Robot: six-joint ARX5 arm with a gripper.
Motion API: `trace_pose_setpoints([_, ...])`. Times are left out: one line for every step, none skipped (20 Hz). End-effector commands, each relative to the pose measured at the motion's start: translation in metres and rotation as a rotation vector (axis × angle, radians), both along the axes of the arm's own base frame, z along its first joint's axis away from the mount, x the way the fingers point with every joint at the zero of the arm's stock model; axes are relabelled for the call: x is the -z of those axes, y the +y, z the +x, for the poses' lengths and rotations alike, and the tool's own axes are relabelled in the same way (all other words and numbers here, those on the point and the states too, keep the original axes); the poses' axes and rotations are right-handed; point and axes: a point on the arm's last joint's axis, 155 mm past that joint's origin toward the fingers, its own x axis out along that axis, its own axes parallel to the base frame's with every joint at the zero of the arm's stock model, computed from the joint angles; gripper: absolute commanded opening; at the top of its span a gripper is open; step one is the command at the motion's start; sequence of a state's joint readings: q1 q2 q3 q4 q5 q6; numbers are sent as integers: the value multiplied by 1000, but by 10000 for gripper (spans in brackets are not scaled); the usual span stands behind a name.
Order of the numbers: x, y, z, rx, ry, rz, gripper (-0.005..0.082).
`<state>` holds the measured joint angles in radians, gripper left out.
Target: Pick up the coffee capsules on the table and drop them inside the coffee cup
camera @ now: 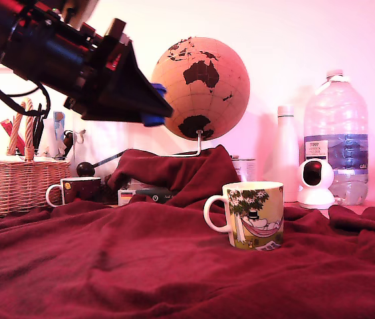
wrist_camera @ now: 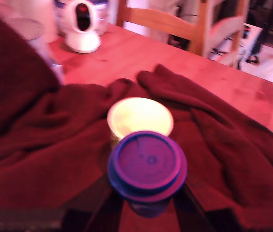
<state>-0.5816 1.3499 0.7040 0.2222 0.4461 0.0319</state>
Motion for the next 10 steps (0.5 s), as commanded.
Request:
trace_pose_setpoints([6,-1,-4,10,16,2,157])
trace_pose_setpoints([6,-1,-4,9,16,2,157])
trace_pose_setpoints([6,-1,-4,9,16,3,157])
trace_pose_setpoints([6,-1,-4,9,16,3,157])
trace_pose_setpoints([6,-1,-4,9,16,3,157])
trace_pose_setpoints([6,-1,-4,8,15,2,157])
trace_pose_setpoints([5,-1,-4,9,12,0,157])
trace_pose_setpoints([5,-1,-4,8,11,-1,157])
trace_pose_setpoints([5,-2,-4,8,10,-1,157])
trace_pose_setpoints([3,-2,-3,7,3,-4,157])
